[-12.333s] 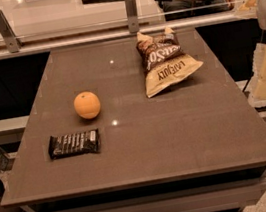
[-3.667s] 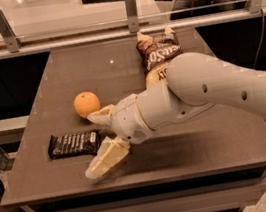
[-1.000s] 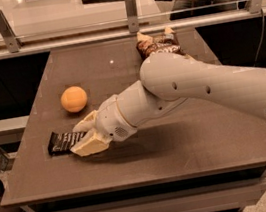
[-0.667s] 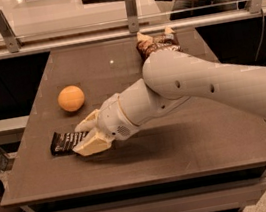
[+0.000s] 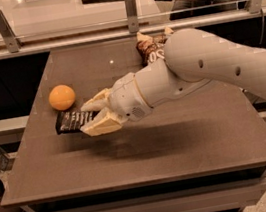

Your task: Pick rxbar chocolate

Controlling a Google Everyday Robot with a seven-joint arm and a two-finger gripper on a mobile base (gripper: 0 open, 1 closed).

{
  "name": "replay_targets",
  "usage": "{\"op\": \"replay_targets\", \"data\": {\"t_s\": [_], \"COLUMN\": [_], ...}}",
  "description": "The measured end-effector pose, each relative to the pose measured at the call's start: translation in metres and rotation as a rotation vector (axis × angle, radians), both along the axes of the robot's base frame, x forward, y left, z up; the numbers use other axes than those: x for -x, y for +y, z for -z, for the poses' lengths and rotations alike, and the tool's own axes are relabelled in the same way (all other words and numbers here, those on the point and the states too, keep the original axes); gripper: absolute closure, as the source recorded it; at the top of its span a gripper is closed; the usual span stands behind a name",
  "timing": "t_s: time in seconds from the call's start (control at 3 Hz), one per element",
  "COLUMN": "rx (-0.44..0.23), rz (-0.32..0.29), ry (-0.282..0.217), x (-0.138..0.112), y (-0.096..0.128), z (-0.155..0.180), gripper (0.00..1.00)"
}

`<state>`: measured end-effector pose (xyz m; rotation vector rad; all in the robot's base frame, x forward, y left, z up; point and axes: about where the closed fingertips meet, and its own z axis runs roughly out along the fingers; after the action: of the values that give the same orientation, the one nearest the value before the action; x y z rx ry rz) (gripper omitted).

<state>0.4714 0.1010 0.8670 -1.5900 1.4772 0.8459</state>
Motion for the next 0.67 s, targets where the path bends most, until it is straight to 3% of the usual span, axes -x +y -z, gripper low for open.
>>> {"op": "replay_targets", "data": {"t_s": [0.67], "rx": [-0.059], "rz": [-0.013], "ry": [-0.109], "x": [-0.008], "y": [-0.024], "z": [-0.048], "gripper": [1.0]}}
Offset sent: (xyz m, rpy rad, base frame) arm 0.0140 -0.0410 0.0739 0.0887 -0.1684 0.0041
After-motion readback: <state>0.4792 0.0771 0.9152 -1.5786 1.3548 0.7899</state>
